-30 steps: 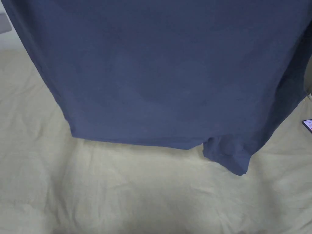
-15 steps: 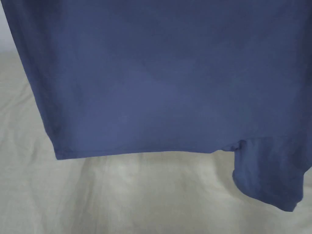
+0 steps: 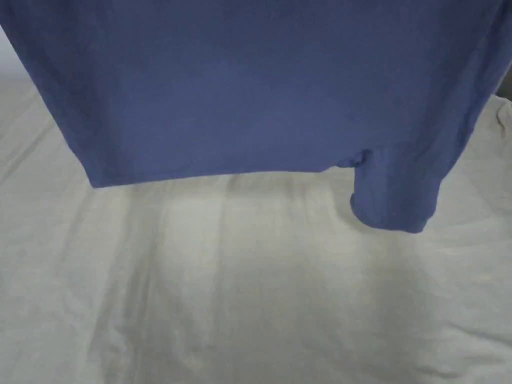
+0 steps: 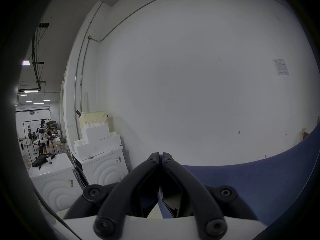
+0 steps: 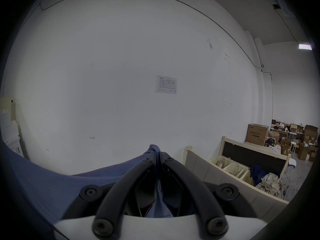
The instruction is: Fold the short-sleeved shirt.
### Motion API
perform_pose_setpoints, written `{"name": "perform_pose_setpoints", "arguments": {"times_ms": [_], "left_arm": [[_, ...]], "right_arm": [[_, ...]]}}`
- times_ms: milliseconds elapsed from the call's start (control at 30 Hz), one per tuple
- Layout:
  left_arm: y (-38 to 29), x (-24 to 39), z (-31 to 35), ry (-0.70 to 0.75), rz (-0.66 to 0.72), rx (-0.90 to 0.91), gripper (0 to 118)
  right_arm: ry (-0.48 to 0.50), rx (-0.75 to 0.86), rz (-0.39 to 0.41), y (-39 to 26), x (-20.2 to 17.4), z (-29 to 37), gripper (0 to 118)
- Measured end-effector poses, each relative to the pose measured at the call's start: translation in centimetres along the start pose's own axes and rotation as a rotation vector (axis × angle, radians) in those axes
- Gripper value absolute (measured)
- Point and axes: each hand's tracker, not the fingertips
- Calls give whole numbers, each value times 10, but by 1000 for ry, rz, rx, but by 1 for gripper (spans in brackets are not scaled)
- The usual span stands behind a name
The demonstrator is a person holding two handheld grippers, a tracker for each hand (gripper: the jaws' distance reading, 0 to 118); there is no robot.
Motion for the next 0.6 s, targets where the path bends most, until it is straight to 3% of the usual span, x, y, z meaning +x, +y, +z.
{"name": "perform_pose_setpoints", "arguments": {"times_ms": [133,300,433,600], "left_arm": [[-25,22,-14,25,-37,2,0],[-79,46,-29,2,-42,-33,0],[-139,74,-35,-11,-139,-85,0],[-219,93,-32,-66,-138,-228,0]], "right_arm": [[2,0,-37,-17,-2,-20,2],[2,-29,-8,-64,-6,-44,2],[0,-119,4,-123,-8,-64,2],[9,-281,39,-211,-11,-78,2]]}}
